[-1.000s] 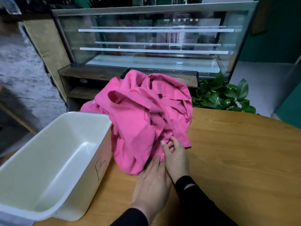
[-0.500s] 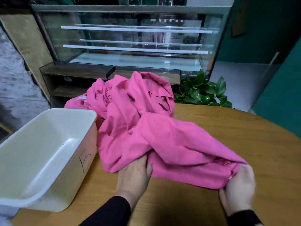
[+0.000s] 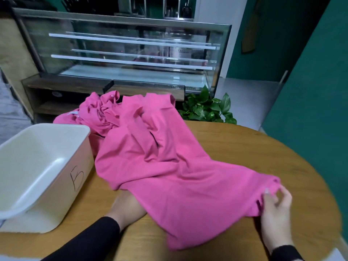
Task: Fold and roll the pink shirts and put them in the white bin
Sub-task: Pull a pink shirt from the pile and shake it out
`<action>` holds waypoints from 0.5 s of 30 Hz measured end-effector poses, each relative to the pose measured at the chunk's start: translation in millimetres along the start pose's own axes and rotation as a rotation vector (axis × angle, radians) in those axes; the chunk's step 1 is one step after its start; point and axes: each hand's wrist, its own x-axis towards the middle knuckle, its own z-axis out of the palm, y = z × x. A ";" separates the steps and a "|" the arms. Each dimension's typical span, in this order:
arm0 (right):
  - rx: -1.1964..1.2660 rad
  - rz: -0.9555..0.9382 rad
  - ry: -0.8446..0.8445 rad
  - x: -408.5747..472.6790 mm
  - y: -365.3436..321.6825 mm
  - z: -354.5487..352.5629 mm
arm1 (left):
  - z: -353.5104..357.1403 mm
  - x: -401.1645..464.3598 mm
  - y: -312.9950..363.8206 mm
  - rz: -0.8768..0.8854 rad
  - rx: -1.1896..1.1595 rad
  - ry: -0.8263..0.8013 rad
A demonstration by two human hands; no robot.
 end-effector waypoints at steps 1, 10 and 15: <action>-0.045 -0.037 -0.142 -4.1 2.4 3.8 | 3.2 -3.0 0.4 0.048 -0.015 -0.003; -0.797 -0.621 -0.376 -15.0 33.5 10.8 | 27.9 -29.5 29.9 0.052 -0.541 -0.011; -0.714 -0.756 -0.525 -78.4 32.4 47.0 | 41.1 -26.0 84.1 -0.022 -0.877 0.096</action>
